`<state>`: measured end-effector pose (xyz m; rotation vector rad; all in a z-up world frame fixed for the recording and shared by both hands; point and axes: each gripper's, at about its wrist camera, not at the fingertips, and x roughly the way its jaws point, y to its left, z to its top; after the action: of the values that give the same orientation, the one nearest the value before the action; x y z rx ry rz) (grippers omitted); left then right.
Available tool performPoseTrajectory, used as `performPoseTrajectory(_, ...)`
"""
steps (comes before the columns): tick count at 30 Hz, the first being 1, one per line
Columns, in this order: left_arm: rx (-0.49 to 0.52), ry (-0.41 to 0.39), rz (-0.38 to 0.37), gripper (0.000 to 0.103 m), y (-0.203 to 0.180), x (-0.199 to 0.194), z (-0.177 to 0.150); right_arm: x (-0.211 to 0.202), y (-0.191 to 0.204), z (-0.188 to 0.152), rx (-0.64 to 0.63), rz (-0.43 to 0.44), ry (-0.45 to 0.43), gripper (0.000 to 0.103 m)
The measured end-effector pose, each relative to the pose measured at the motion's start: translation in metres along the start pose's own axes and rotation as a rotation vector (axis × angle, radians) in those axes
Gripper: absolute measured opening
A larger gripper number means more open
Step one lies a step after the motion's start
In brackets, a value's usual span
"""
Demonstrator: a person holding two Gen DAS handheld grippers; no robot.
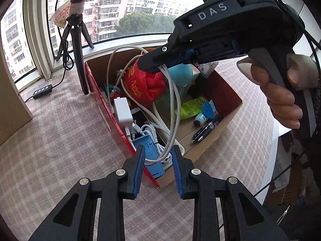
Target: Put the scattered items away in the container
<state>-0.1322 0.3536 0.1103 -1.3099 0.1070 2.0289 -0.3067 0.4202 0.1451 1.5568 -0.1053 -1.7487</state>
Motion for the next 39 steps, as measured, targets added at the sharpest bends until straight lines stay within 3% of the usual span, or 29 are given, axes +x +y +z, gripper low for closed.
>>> performPoseTrajectory(8, -0.006, -0.011, 0.001, 0.026, 0.005, -0.019, -0.009, 0.014, -0.028, -0.022, 0.047, 0.046, 0.042, 0.006)
performPoseTrajectory(14, 0.001, -0.013, 0.015, 0.026, 0.004, -0.022, -0.010, 0.018, -0.031, -0.031, 0.003, 0.023, 0.084, 0.008)
performPoseTrajectory(17, -0.002, -0.015, 0.020, 0.026, 0.004, -0.022, -0.011, 0.003, -0.023, -0.034, -0.034, -0.005, 0.063, 0.025)
performPoseTrajectory(18, -0.003, -0.016, 0.023, 0.026, 0.005, -0.023, -0.011, -0.002, -0.021, -0.034, -0.045, -0.019, 0.052, 0.038)
performPoseTrajectory(19, -0.004, -0.017, 0.026, 0.026, 0.006, -0.024, -0.011, -0.007, -0.019, -0.035, -0.058, -0.035, 0.038, 0.044)
performPoseTrajectory(21, -0.007, -0.022, 0.029, 0.026, 0.007, -0.026, -0.012, -0.021, -0.017, -0.036, -0.071, -0.070, -0.004, 0.044)
performPoseTrajectory(23, -0.010, -0.028, 0.031, 0.026, 0.008, -0.028, -0.012, -0.036, -0.019, -0.035, -0.058, -0.053, -0.067, 0.043)
performPoseTrajectory(25, -0.013, -0.033, 0.033, 0.026, 0.009, -0.030, -0.012, -0.044, -0.022, -0.034, -0.042, -0.046, -0.091, 0.027)
performPoseTrajectory(32, -0.014, -0.041, 0.037, 0.026, 0.011, -0.034, -0.012, -0.032, -0.028, -0.033, -0.015, -0.056, -0.042, 0.026)
performPoseTrajectory(34, -0.015, -0.042, 0.036, 0.026, 0.011, -0.034, -0.012, -0.026, -0.030, -0.034, -0.008, -0.055, -0.040, 0.007)
performPoseTrajectory(39, -0.017, -0.036, 0.032, 0.026, 0.012, -0.032, -0.012, -0.012, -0.034, -0.037, 0.016, -0.013, -0.047, 0.007)
